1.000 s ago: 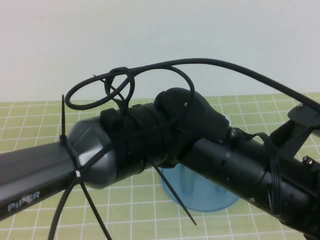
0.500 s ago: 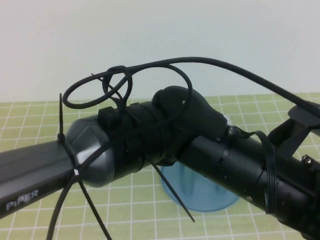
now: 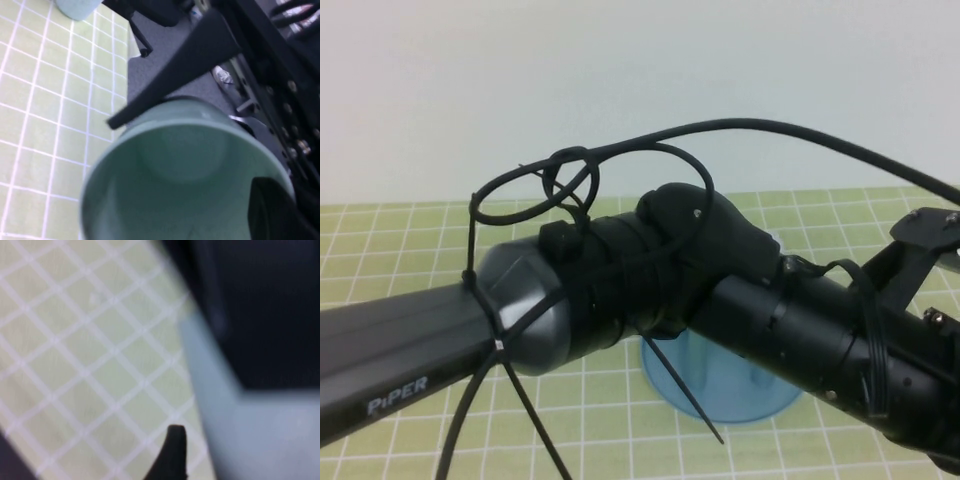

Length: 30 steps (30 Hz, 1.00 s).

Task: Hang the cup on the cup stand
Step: Adjust the cup with two arms

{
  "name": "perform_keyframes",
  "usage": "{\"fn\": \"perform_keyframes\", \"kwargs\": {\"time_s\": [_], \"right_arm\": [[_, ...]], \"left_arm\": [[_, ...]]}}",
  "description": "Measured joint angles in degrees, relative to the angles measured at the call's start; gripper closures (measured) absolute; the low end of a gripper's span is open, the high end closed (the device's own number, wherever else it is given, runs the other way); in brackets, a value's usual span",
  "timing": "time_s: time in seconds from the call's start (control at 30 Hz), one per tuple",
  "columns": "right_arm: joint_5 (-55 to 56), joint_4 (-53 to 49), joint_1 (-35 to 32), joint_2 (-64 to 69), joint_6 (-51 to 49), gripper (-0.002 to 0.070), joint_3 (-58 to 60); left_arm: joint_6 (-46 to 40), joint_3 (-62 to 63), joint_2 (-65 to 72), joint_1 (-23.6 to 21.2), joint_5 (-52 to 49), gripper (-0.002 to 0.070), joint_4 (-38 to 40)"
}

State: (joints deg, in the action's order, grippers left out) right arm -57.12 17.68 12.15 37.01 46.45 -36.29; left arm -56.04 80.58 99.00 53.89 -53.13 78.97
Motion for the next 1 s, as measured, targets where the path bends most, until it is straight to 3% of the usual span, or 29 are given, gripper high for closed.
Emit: {"fn": "perform_keyframes", "kwargs": {"time_s": [0.1, 0.23, 0.37, 0.7, 1.0], "right_arm": [[-4.4, -5.3, 0.0, 0.0, -6.4, -0.0016, -0.1], [-8.5, -16.3, 0.0, 0.0, -24.8, -0.0013, -0.1], [-6.4, -24.2, 0.0, -0.6, -41.4, 0.0049, -0.1], [21.6, -30.1, 0.0, -7.6, -67.4, 0.0079, 4.2], [53.2, -40.2, 0.0, -8.6, -107.8, 0.0080, 14.9]], "left_arm": [[1.0, 0.0, 0.1, -1.1, 3.5, 0.0675, 1.5], [0.8, 0.0, 0.1, -4.3, 6.0, 0.0675, 8.6], [-0.3, 0.0, 0.1, -7.3, 7.0, 0.0675, 15.3], [-3.1, 0.0, 0.1, -11.6, 7.2, 0.0675, 23.6], [-3.6, 0.0, 0.1, -12.7, 5.3, 0.0675, 25.0]]}}
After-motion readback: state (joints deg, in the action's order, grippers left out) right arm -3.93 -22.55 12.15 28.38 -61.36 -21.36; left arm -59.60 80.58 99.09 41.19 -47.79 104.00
